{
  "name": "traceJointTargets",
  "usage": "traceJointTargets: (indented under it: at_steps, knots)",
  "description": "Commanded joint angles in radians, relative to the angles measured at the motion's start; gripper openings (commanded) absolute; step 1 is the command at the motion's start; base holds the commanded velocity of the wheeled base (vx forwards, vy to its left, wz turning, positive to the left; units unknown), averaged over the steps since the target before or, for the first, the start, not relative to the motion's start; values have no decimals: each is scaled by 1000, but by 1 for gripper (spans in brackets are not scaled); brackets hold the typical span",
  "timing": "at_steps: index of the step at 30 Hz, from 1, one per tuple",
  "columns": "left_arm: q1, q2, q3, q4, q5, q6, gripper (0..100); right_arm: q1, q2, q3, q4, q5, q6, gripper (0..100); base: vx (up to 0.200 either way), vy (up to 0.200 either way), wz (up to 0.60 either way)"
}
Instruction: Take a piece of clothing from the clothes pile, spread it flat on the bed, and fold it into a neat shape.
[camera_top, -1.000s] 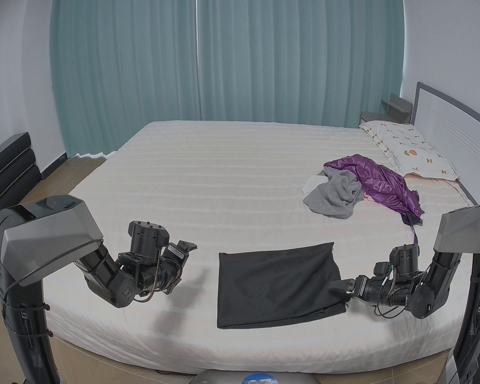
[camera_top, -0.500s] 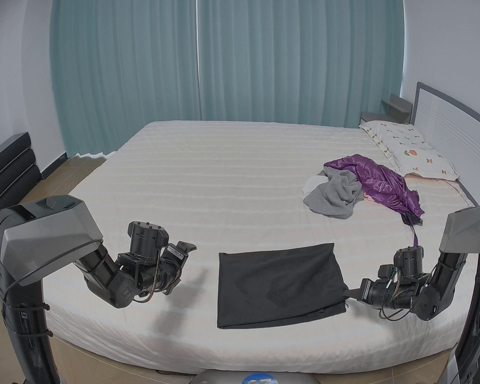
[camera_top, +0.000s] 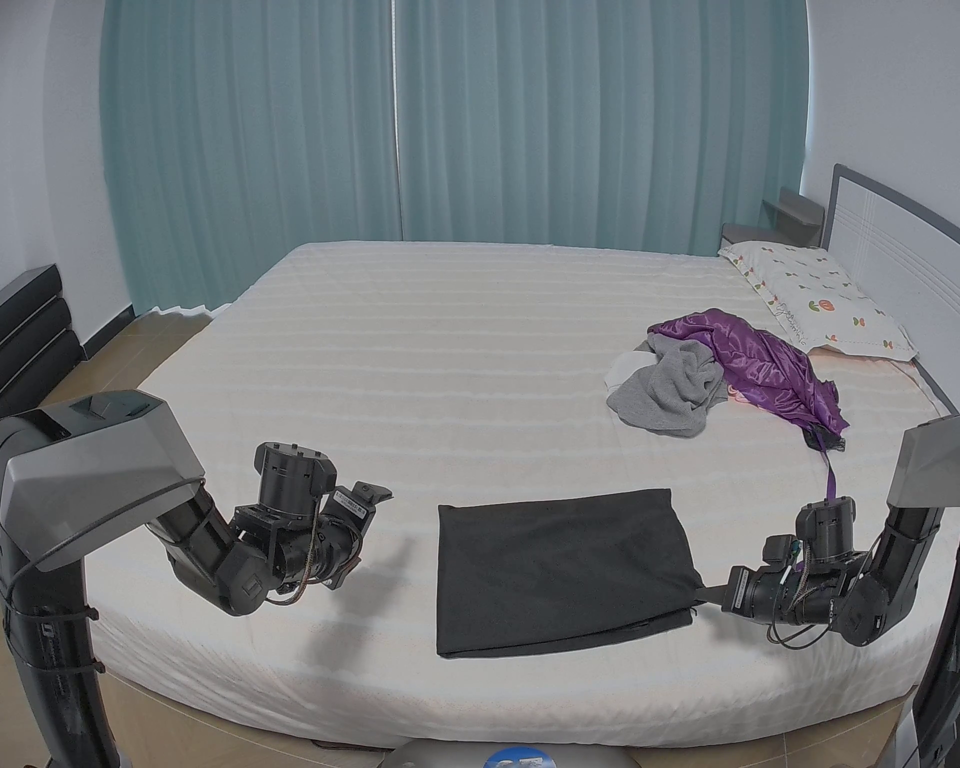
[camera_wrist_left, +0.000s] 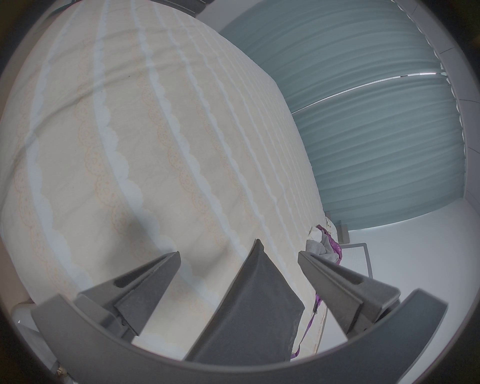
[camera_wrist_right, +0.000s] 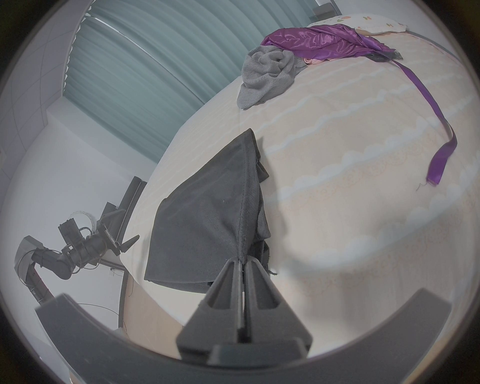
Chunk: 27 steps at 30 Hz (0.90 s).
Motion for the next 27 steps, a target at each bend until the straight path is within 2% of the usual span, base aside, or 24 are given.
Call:
traceJointTargets:
  at_steps: [1,10,11,20,23,27]
  knots:
    - [0,-1,0,0,0,0,100,0,5,8,0,0,-6,0,0,0,0]
    - [0,-1,0,1,0,0,100,-3,24,8,14,0,-41,0,0,0,0]
    - [0,-1,0,0,0,0,100,-4,28,8,23,1,-55,100,0,0,0]
    - [0,1,0,0,0,0,100,-40,8,-53,12,4,-44,100,0,0,0]
    - [0,1,-2,0,-1,0,100,-47,13,-102,15,3,-10,100,0,0,0]
    - [0,1,0,1,-1,0,100,-38,54,-233,27,3,91,100,0,0,0]
